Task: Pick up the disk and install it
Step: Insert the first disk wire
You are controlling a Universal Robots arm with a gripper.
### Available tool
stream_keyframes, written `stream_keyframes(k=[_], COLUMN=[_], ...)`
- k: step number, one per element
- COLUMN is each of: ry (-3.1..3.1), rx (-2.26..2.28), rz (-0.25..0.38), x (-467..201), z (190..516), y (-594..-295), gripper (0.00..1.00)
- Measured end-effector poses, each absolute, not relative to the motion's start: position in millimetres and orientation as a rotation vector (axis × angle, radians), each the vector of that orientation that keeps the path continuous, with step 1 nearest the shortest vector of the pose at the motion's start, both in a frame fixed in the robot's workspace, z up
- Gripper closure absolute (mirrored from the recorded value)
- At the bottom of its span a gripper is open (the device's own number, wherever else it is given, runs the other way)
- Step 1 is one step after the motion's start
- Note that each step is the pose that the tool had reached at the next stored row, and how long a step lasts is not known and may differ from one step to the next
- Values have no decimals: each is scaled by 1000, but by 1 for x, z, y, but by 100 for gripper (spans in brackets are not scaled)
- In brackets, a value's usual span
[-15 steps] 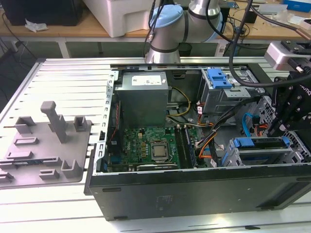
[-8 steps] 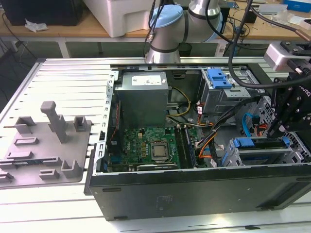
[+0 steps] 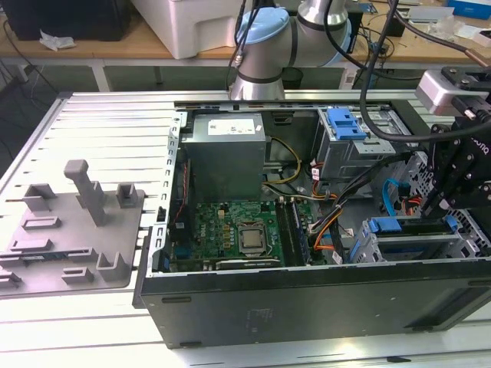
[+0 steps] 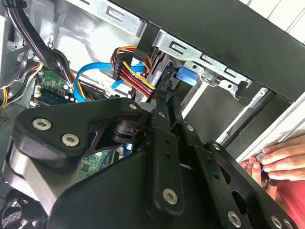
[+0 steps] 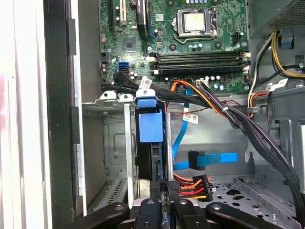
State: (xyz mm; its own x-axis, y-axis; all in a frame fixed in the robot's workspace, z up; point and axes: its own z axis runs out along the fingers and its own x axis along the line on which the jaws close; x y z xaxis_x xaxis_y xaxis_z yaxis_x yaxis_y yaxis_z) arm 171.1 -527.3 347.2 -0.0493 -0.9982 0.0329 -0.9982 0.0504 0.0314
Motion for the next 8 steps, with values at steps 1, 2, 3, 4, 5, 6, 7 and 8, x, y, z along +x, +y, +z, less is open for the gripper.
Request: stream_keyframes(k=[1, 2, 3, 4, 5, 6, 7, 8], ry=[-2243, -2243, -2243, -2243, -2243, -2243, -2243, -2243], rx=[2134, 2134, 2134, 2134, 2134, 2134, 2134, 2134], rz=[0, 0, 0, 0, 0, 0, 0, 0], x=[171, 171, 172, 172, 172, 172, 172, 172], z=[347, 347, 347, 347, 347, 347, 347, 347], y=[-527, -527, -527, -527, -527, -527, -527, -527], gripper=[83, 83, 83, 83, 83, 83, 83, 83])
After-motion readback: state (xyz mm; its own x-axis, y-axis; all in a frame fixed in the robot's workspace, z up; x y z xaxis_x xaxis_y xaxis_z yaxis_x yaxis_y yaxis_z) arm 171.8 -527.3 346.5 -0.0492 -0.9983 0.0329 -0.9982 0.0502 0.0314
